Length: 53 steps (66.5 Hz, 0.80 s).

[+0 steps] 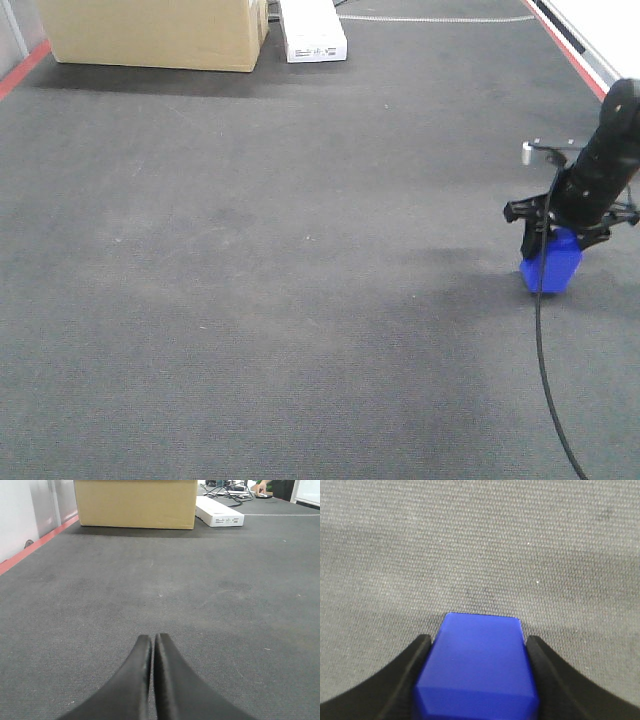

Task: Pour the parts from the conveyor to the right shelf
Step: 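Close the right gripper on the blue block and lift it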

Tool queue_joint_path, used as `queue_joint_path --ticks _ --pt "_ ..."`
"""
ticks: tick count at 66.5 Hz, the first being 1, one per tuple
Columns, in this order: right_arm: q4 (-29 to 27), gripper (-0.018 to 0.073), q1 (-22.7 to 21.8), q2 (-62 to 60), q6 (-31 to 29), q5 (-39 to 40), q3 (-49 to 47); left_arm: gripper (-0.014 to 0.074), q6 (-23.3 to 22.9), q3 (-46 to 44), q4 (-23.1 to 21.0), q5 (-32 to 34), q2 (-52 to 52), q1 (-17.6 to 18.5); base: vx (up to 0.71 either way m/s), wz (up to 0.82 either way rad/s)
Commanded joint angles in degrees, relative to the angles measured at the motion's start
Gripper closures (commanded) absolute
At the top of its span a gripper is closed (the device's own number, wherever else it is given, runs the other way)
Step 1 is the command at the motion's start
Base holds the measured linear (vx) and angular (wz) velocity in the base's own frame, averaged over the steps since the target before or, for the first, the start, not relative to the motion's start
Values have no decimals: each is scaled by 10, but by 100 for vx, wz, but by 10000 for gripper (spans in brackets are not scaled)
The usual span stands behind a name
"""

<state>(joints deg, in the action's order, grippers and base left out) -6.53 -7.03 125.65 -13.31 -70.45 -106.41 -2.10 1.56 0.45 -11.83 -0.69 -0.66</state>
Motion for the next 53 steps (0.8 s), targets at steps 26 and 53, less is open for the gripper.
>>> queue_joint_path --ticks 26,53 --pt "-61 564 1 -286 -36 -20 73 603 -5 -11 -5 45 -6 4 0 0" --pt "-82 564 1 -651 -39 259 463 603 -5 -11 -5 45 -6 4 0 0"
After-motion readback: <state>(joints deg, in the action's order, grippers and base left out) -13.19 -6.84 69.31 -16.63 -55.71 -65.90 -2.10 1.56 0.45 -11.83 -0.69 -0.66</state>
